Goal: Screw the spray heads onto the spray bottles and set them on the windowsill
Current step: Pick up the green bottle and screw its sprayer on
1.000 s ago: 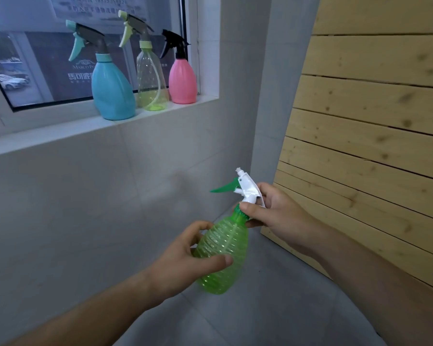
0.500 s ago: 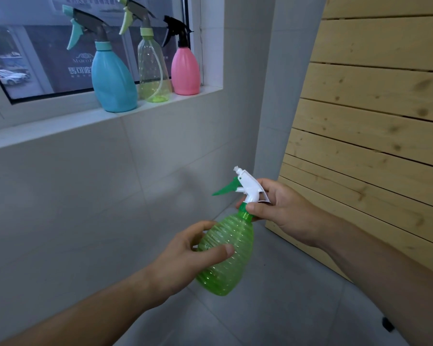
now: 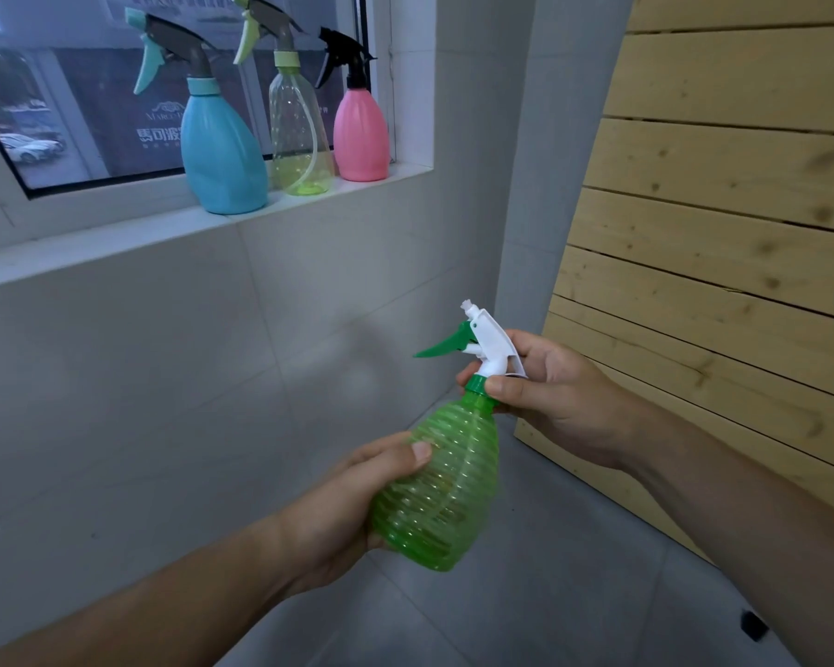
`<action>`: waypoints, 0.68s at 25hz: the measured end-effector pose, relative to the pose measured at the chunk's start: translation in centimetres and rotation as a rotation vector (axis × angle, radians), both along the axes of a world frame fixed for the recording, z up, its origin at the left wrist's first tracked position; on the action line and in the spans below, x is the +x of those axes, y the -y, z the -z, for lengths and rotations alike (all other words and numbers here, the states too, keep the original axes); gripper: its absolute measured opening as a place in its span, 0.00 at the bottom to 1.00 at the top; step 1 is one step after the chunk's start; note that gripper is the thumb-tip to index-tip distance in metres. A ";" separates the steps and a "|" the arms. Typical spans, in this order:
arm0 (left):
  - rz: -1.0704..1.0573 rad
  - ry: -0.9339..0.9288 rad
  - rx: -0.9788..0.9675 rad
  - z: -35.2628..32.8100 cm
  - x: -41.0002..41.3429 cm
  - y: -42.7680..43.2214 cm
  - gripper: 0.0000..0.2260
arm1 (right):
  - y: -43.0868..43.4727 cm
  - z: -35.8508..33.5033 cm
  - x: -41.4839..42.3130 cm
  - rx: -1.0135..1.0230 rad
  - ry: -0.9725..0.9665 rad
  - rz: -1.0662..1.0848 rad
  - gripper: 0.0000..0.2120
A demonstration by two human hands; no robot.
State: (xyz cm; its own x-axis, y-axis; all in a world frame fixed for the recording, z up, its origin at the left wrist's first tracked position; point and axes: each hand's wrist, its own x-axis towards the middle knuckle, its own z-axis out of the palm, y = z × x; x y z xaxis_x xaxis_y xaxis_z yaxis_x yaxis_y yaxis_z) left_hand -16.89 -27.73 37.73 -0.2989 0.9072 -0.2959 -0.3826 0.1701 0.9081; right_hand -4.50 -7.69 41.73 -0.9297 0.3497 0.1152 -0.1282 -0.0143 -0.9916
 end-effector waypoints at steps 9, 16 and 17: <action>0.053 0.062 0.017 0.1 0.1 -0.3 0.28 | -0.1 -0.5 0.2 0.008 -0.011 -0.006 0.22; 0.039 0.130 0.072 0.5 0.2 -0.1 0.23 | 0.0 -0.6 0.4 0.019 0.040 -0.120 0.19; 0.038 0.148 0.079 0.5 0.3 -0.1 0.23 | 0.1 -0.5 0.3 0.015 0.034 -0.113 0.19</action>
State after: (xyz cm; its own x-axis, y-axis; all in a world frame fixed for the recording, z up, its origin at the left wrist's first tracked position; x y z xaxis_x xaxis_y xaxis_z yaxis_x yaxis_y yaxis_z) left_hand -16.58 -27.64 37.27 -0.2227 0.9391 -0.2619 -0.5078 0.1176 0.8534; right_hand -4.17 -7.76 42.27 -0.9665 0.2414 0.0877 -0.0933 -0.0117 -0.9956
